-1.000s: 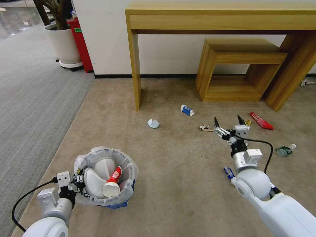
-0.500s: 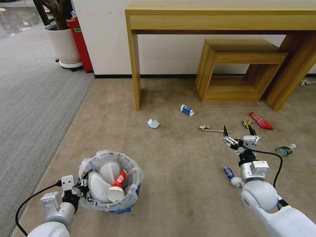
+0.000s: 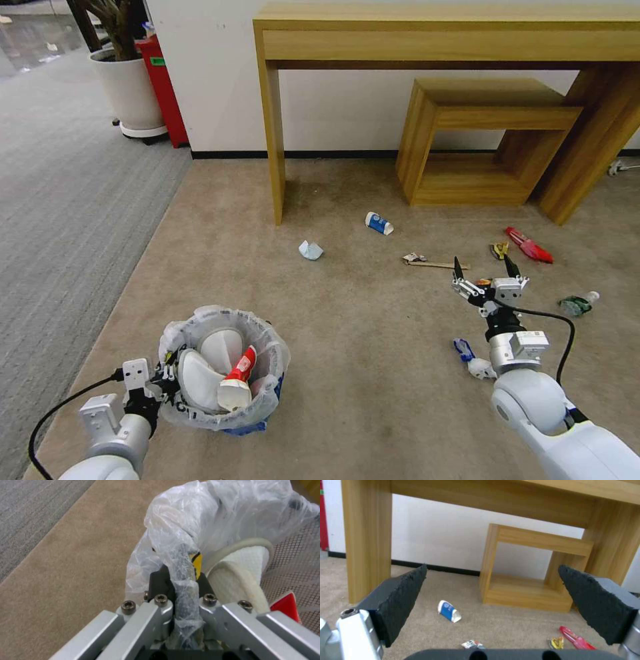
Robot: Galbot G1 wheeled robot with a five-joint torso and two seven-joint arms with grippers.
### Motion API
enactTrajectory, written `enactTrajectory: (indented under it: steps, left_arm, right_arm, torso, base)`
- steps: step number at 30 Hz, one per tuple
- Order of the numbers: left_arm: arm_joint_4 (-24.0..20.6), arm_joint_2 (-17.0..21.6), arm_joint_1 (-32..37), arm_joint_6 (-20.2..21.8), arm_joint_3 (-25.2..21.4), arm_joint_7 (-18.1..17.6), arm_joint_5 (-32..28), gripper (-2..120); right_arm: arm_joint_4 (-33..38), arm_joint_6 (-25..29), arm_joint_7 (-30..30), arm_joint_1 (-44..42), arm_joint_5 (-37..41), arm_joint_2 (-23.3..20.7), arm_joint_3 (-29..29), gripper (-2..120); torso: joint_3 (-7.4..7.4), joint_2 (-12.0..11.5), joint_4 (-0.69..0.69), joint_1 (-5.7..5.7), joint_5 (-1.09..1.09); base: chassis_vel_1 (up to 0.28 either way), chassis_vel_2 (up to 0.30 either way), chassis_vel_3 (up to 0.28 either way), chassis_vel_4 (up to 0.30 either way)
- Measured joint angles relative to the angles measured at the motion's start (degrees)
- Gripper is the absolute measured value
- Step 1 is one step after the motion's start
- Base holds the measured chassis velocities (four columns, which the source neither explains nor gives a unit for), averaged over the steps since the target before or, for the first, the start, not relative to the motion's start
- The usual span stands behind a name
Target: Pick up the trash bin and place the garbage on the floor into it.
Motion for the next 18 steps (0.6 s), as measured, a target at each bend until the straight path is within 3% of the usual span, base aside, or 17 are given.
enactTrajectory:
  steps: [18]
  left_arm:
    - [0.28,0.62,0.35,-0.51,-0.88,1.16,-0.03,2]
  right_arm:
    - [-0.57,1.08,-1.70,0.34,-0.84,0.95,-0.74,100]
  torso:
    - [0.00,0.00,0.00,0.00,0.00]
  base:
    - [-0.003,0.002,0.004,-0.002]
